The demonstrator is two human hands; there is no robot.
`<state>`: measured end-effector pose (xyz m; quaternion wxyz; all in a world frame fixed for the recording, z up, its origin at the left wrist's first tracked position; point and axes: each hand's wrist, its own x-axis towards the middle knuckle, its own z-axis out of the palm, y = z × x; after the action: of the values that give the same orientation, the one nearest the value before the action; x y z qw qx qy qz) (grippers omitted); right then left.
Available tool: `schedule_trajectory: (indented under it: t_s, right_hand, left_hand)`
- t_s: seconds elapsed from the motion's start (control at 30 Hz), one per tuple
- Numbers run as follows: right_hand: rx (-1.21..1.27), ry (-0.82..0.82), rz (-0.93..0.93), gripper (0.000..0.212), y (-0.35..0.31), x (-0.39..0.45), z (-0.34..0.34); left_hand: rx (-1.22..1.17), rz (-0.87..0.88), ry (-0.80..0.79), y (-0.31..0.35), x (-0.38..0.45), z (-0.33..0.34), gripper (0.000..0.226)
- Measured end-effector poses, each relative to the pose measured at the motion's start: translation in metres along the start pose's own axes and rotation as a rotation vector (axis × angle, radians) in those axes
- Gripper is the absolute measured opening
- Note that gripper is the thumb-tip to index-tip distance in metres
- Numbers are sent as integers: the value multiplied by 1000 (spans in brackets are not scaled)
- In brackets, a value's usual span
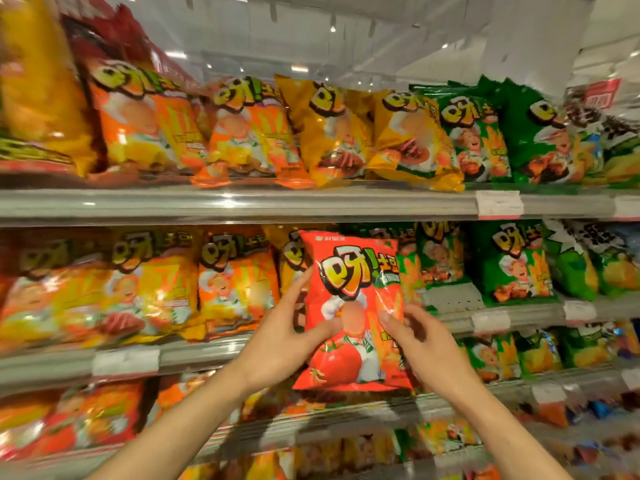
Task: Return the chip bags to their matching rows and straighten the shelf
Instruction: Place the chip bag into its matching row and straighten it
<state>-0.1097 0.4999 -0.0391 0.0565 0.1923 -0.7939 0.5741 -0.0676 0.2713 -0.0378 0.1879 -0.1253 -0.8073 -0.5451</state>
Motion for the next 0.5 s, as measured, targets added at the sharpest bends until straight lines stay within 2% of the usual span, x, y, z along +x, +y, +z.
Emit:
schedule_trajectory:
  t_s: [0.13, 0.37, 0.5]
  right_hand:
    - [29, -37, -8, 40, -32, -10, 78]
    - [45, -105, -90, 9, -85, -21, 211]
    - [31, -169, -184, 15, -116, -26, 278]
  left_hand:
    - [29, 3, 45, -10, -38, -78, 81]
    - [49, -10, 129, -23, -103, -208, 78]
    - [94, -47, 221, -31, -136, -270, 75]
